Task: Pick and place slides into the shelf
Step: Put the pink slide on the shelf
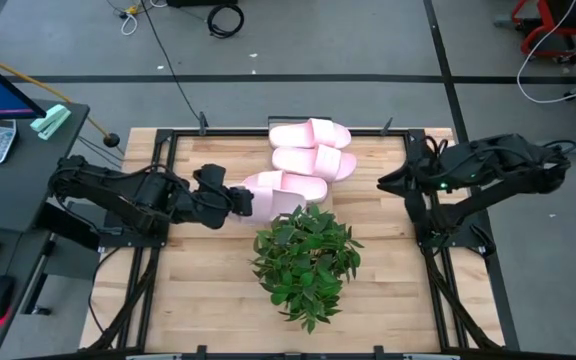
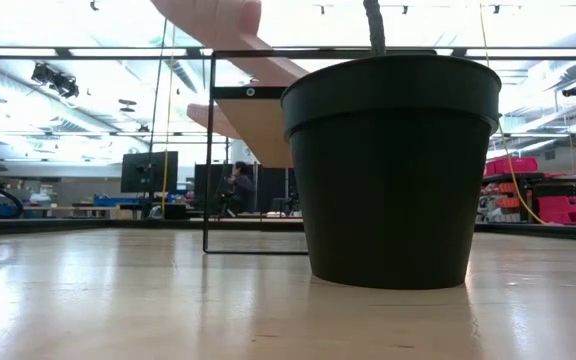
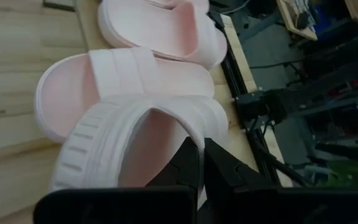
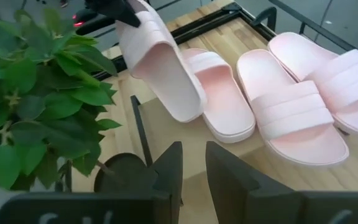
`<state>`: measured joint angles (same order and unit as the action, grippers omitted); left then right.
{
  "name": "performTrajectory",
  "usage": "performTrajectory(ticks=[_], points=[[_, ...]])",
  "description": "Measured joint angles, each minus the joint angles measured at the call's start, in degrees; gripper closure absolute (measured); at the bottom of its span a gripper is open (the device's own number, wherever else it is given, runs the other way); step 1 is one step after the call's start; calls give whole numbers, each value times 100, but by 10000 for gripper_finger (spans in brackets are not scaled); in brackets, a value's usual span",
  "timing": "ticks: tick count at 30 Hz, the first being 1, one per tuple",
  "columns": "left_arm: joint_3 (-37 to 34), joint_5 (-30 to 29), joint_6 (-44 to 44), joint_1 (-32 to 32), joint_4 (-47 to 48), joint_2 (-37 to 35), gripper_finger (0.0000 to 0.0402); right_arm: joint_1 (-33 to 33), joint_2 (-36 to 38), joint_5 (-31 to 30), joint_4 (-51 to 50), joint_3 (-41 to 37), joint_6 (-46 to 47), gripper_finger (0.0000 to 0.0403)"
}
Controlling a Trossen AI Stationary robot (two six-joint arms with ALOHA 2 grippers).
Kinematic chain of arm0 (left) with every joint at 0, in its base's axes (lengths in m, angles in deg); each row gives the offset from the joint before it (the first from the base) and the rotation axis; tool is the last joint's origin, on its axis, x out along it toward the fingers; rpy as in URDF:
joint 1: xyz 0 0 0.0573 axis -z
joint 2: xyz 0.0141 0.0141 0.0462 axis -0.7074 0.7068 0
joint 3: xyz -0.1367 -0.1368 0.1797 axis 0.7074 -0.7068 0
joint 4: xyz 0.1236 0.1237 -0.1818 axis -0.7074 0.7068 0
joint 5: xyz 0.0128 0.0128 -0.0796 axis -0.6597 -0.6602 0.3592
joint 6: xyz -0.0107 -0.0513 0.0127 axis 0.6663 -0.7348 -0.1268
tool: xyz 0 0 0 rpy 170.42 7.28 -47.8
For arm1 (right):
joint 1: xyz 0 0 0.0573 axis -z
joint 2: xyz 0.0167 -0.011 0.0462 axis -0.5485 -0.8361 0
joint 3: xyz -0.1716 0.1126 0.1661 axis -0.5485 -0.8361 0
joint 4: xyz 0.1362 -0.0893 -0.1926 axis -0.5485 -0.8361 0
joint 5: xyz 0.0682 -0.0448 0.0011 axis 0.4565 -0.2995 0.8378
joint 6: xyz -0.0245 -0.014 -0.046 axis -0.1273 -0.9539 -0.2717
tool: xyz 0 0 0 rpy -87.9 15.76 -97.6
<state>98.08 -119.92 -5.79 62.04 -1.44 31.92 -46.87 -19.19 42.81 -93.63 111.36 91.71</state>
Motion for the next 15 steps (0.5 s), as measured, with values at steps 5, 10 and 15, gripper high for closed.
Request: performTrajectory(ticks=[5, 10, 15], points=[[2, 164, 230, -13, -30, 0, 391, -2, -134, -74, 0, 0, 116, 326], [1, 399, -185, -20, -203, 0, 391, -4, -146, -76, 0, 0, -362, 326], [2, 548, -1026, -84, -185, 0, 391, -7, -96, -69, -69, 0, -1092, 326]])
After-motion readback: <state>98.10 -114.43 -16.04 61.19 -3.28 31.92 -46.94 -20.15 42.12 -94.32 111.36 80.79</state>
